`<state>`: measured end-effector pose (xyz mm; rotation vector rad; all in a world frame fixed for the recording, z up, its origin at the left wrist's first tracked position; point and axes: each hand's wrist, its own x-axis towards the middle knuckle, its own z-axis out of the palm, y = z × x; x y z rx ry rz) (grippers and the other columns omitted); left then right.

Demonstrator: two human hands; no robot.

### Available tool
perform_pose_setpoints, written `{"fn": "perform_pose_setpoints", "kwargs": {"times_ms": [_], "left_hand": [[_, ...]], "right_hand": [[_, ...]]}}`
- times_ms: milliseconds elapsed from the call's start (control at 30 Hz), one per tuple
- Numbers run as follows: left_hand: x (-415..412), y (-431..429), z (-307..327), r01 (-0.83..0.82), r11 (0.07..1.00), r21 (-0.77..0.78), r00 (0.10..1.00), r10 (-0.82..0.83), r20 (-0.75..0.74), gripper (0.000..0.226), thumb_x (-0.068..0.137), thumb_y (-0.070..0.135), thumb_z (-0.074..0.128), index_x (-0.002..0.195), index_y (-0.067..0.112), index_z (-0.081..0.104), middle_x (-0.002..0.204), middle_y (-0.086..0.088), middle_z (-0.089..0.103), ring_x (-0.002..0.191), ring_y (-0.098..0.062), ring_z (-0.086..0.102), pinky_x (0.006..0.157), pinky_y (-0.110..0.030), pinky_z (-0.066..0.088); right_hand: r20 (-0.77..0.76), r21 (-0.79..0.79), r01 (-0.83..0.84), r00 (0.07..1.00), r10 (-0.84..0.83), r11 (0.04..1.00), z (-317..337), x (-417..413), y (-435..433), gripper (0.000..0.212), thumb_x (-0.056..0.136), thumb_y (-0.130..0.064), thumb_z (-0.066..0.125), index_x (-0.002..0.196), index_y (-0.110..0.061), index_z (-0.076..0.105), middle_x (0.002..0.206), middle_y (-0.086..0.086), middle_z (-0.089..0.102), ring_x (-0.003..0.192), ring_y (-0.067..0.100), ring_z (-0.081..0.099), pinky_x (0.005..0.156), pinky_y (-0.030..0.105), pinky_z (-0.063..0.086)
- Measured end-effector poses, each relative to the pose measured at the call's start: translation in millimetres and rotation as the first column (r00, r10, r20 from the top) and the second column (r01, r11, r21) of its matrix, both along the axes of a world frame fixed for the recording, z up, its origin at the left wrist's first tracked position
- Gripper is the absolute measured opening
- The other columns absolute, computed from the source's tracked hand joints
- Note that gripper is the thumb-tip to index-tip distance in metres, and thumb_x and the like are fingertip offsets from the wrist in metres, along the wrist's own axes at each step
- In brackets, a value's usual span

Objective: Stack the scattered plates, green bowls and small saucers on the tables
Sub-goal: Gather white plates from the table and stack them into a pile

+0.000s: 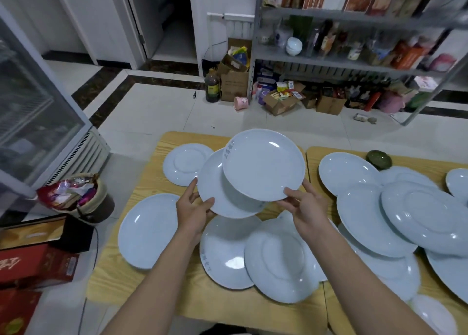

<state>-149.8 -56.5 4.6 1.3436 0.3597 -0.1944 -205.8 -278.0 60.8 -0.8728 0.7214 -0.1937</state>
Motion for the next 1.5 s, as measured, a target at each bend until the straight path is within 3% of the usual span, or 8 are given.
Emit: {"fn": "perform_pose_setpoints", "kwargs": {"times_ms": [167, 233, 300, 700, 867, 1067, 1300, 1500], "left_hand": [[-46.1, 33.0, 16.8, -0.052, 0.997, 0.049, 0.998, 0.051, 0.023, 0.076, 0.082, -0.011, 0.069, 0.145, 0.024, 0.044, 0.120, -0.006, 0.061, 0.092, -0.024, 0.066, 0.066, -0.038, 0.061], [-60.7, 45.5, 20.8, -0.070, 0.995, 0.078, 0.997, 0.068, 0.024, 0.076, 0.082, -0.009, 0.070, 0.145, 0.026, 0.045, 0.118, -0.001, 0.060, 0.092, -0.022, 0.067, 0.075, -0.044, 0.061], [-74.7, 58.5, 23.5, -0.081, 0.993, 0.091, 0.997, 0.079, 0.023, 0.075, 0.083, -0.007, 0.070, 0.145, 0.026, 0.044, 0.113, 0.005, 0.059, 0.091, -0.016, 0.066, 0.071, -0.037, 0.061], [-86.8, 150.1, 3.1, -0.167, 0.982, 0.084, 0.986, 0.169, -0.010, 0.075, 0.082, -0.009, 0.070, 0.144, 0.024, 0.045, 0.113, 0.002, 0.058, 0.091, -0.011, 0.064, 0.061, -0.026, 0.059], [-70.6, 185.6, -17.9, -0.165, 0.983, 0.087, 0.984, 0.170, -0.052, 0.077, 0.081, -0.010, 0.071, 0.146, 0.023, 0.044, 0.125, -0.012, 0.057, 0.106, -0.029, 0.064, 0.058, -0.028, 0.059], [-56.5, 201.4, -31.1, -0.092, 0.987, 0.132, 0.991, 0.104, -0.089, 0.074, 0.083, -0.008, 0.069, 0.146, 0.020, 0.043, 0.107, -0.008, 0.063, 0.096, -0.025, 0.065, 0.054, -0.027, 0.057], [-43.1, 215.7, -40.3, -0.039, 0.985, 0.166, 0.991, 0.060, -0.123, 0.068, 0.085, 0.001, 0.071, 0.145, 0.017, 0.045, 0.106, 0.000, 0.065, 0.102, -0.022, 0.066, 0.060, -0.027, 0.059], [-32.1, 220.8, -40.8, 0.002, 0.943, 0.332, 0.999, 0.014, -0.046, 0.037, 0.096, -0.003, 0.052, 0.109, 0.028, 0.066, 0.082, 0.023, 0.057, 0.077, -0.008, 0.061, 0.058, -0.024, 0.058]], "right_hand": [[0.020, 0.010, -0.086, 0.996, 0.086, 0.996, 12.4, -31.9, 22.6, 0.067, 0.083, 0.018, 0.061, 0.143, -0.008, 0.048, 0.096, 0.011, 0.075, 0.086, 0.031, 0.072, 0.073, 0.041, 0.062], [0.026, 0.013, -0.117, 0.993, 0.117, 0.993, 15.6, -41.3, 35.1, 0.067, 0.083, 0.018, 0.060, 0.144, -0.007, 0.046, 0.082, 0.005, 0.077, 0.087, 0.033, 0.072, 0.071, 0.040, 0.062], [0.033, 0.016, -0.141, 0.990, 0.140, 0.990, 16.8, -49.7, 48.9, 0.069, 0.083, 0.018, 0.060, 0.145, -0.006, 0.044, 0.079, 0.004, 0.077, 0.093, 0.035, 0.071, 0.075, 0.043, 0.061], [0.003, 0.076, -0.083, 0.997, 0.084, 0.994, 2.4, -59.6, 124.4, 0.072, 0.081, 0.019, 0.062, 0.146, -0.004, 0.042, 0.093, 0.010, 0.074, 0.088, 0.033, 0.073, 0.074, 0.046, 0.061], [-0.042, 0.080, -0.044, 0.998, 0.048, 0.996, -13.1, -55.6, 147.3, 0.072, 0.081, 0.019, 0.062, 0.147, -0.004, 0.041, 0.108, 0.016, 0.070, 0.086, 0.033, 0.073, 0.066, 0.041, 0.061], [-0.108, 0.040, -0.031, 0.994, 0.035, 0.999, -28.9, -58.3, 172.9, 0.065, 0.081, 0.019, 0.062, 0.140, -0.005, 0.050, 0.096, 0.010, 0.073, 0.082, 0.031, 0.074, 0.071, 0.044, 0.060], [-0.158, 0.045, -0.031, 0.987, 0.038, 0.998, -50.9, -58.8, 203.0, 0.070, 0.081, 0.019, 0.063, 0.145, -0.006, 0.045, 0.116, 0.019, 0.068, 0.081, 0.032, 0.074, 0.078, 0.049, 0.060], [-0.186, 0.066, -0.018, 0.982, 0.030, 0.998, -60.5, -53.6, 224.9, 0.073, 0.081, 0.020, 0.063, 0.146, -0.006, 0.042, 0.119, 0.020, 0.066, 0.093, 0.036, 0.070, 0.065, 0.041, 0.062]]}}
